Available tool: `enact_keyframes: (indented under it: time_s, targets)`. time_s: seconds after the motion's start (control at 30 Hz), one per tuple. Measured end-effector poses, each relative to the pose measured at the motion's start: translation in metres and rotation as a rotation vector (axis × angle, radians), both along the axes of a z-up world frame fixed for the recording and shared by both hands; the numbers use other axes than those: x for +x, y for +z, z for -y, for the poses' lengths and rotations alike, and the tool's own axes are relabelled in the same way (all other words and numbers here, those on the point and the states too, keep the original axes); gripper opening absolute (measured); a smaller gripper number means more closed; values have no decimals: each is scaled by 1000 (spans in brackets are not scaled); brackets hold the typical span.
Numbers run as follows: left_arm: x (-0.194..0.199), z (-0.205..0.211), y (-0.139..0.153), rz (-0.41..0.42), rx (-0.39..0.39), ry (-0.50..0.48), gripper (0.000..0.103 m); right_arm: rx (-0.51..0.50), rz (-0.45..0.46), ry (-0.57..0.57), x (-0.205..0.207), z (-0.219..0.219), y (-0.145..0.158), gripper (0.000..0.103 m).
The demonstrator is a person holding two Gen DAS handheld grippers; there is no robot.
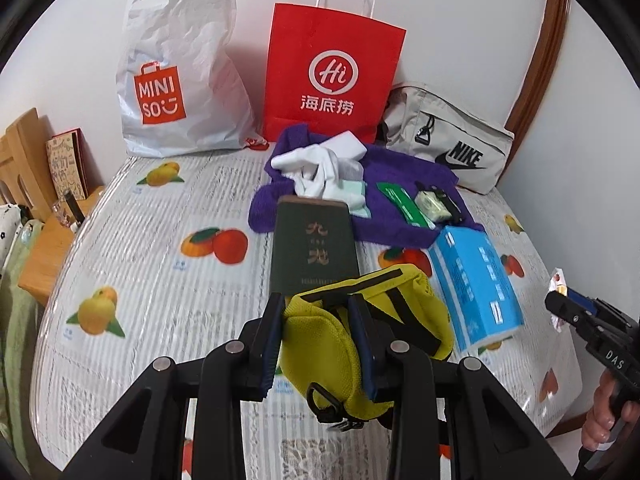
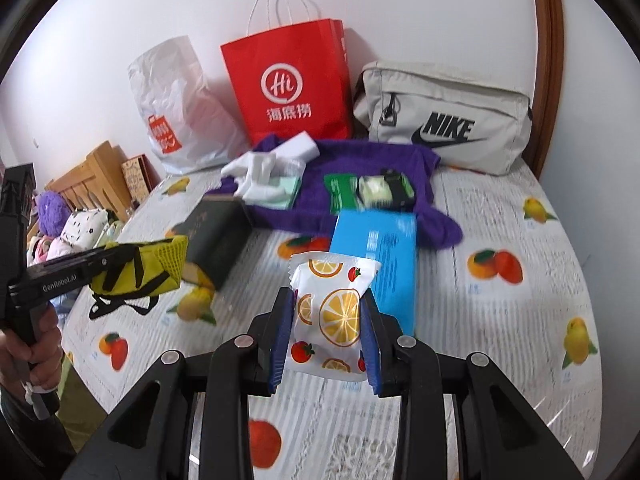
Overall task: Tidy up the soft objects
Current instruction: 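Lift and carry the yellow bag and orange-slice packet toward the purple towel, then lower the packet onto the towel with the right while the left sets down the yellow bag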
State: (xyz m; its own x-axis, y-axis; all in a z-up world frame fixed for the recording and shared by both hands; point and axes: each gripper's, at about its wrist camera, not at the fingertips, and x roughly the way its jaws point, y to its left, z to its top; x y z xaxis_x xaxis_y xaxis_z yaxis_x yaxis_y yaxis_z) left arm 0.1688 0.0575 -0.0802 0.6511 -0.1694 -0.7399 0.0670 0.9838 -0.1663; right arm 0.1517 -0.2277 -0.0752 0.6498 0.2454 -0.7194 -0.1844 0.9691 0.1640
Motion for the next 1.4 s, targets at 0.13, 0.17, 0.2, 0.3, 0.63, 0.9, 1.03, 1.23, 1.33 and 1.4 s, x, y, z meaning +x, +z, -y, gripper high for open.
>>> enact_keyframes:
  time_s: [0.13, 0.17, 0.2, 0.3, 0.63, 0.9, 1.03, 1.23, 1.33, 1.4]
  targets:
    - [15, -1, 7, 4, 1, 6, 31, -1, 3, -3, 18, 2, 7, 32]
    - [19, -1, 9, 5, 2, 7, 31, -1, 5, -3, 22, 2, 9, 32]
    - [22, -1, 10, 6, 3, 7, 31, -2, 7, -4, 27, 3, 11, 32]
    - [34, 0, 12, 0, 11, 5, 31, -2, 15, 0, 39, 4, 15, 32]
    - [73, 2, 12, -14, 28, -17, 31, -8, -4, 13, 93, 11, 8, 32]
    - [108, 2, 3, -43, -1, -44, 32, -21, -33, 33, 153, 12, -7, 33]
    - [126, 2, -1, -50, -6, -46, 32, -31, -50, 31, 183, 15, -18, 33]
    - [152, 1, -10, -71, -48, -59, 32, -48, -91, 32, 221, 19, -37, 33]
    - [163, 3, -15, -81, -70, -67, 32, -38, -120, 39, 235, 19, -50, 33]
    - [169, 6, -17, -83, -65, -71, 32, -34, -153, 42, 244, 20, -60, 33]
